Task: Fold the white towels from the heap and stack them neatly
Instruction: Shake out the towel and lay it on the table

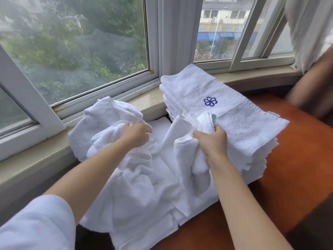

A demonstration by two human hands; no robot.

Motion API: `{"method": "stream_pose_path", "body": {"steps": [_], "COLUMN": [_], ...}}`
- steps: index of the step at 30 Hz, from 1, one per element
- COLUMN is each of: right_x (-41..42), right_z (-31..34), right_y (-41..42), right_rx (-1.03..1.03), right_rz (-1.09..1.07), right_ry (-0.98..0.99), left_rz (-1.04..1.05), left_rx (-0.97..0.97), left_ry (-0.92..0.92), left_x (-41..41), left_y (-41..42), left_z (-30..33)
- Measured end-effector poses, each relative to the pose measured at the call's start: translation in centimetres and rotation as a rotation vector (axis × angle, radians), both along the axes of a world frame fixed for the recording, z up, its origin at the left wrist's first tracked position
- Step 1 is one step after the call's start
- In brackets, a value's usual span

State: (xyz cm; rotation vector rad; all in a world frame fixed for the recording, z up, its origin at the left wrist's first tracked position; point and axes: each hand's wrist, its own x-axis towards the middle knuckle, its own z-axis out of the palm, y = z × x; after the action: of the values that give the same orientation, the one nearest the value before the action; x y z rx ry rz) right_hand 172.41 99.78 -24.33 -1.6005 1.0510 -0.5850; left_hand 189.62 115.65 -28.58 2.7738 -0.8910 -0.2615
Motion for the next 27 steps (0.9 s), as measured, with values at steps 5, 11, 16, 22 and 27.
{"method": "stream_pose_path", "body": {"steps": [5, 11, 16, 22, 27], "right_x": [0.5, -0.3, -2.4, -6.1, -7.0], "right_z": [-0.7, -1.8, -3.3, -7.9, -12.1], "right_y": [3.8, 5.3, 5.7, 4.7, 3.7], "right_rx": [0.284, 0.547, 0.340, 0.131, 0.286], "right_rz": [-0.026, -0.042, -0.278, -0.547, -0.531], "right_ry": [-0.237, -0.371, -0.338, -0.197, -0.080], "left_rz": [0.103, -0.205, 0.074, 0.369, 0.368], "left_rx": [-0.578, -0.502, -0.374, -0.694, -0.450], "left_ry": [1.058, 1.354, 0.594, 0.102, -0.042], "left_x": [-3.3, -5.0, -2.2, 2.1, 5.4], "left_y": [-0.9, 0.5, -0.9, -4.6, -6.3], "left_z": [3.9, 3.4, 3.3, 3.1, 0.1]}}
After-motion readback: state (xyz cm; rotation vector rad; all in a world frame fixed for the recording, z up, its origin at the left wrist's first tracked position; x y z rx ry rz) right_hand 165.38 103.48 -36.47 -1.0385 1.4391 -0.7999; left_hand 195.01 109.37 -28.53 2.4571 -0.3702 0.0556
